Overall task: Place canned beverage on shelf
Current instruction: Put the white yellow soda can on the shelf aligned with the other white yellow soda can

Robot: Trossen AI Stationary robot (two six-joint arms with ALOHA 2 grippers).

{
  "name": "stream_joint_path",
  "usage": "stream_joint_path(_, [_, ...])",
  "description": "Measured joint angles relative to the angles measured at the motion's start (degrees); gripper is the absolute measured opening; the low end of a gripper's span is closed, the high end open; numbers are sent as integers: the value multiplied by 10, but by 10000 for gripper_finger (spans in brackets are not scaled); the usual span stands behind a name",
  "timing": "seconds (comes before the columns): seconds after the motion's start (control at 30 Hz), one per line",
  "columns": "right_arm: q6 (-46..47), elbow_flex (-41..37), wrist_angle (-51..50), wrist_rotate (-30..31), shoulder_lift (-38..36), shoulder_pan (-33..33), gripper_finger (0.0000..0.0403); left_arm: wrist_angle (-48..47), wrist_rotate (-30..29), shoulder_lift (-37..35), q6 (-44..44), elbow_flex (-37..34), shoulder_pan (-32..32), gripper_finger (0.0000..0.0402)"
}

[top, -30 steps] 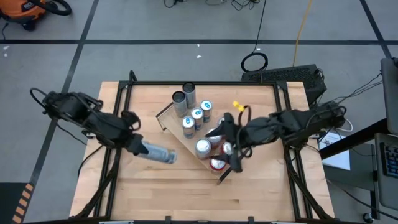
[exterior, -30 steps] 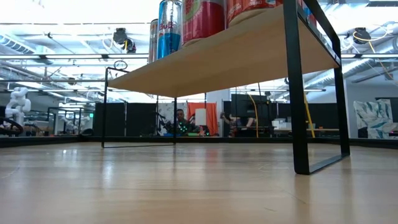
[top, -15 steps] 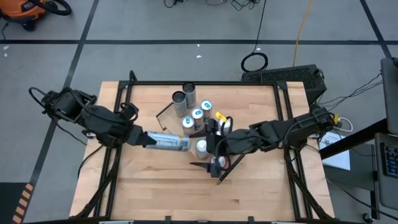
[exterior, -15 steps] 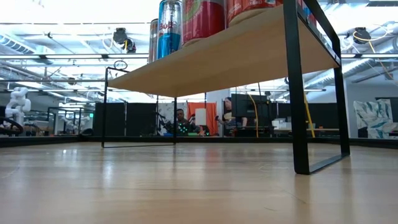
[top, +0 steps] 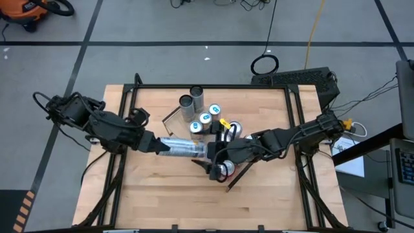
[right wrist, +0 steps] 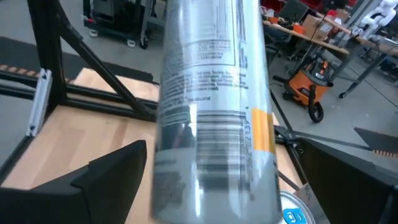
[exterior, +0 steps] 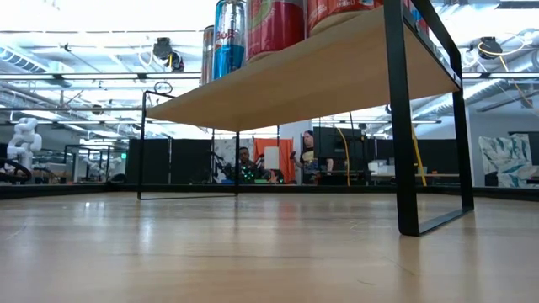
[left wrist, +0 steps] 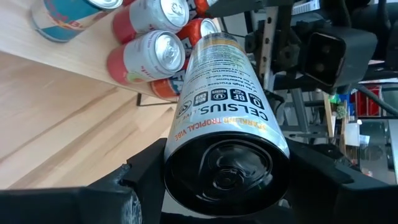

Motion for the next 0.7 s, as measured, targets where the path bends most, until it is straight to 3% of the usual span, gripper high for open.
stream_joint_path(0.27, [-14,0,5,-16,5,-2,387,9,-1,15,1,0,1,251])
stream_joint_path(0.7, [-18,0,5,-16,6,-2,285,8,-15,15,-3,0,1,251])
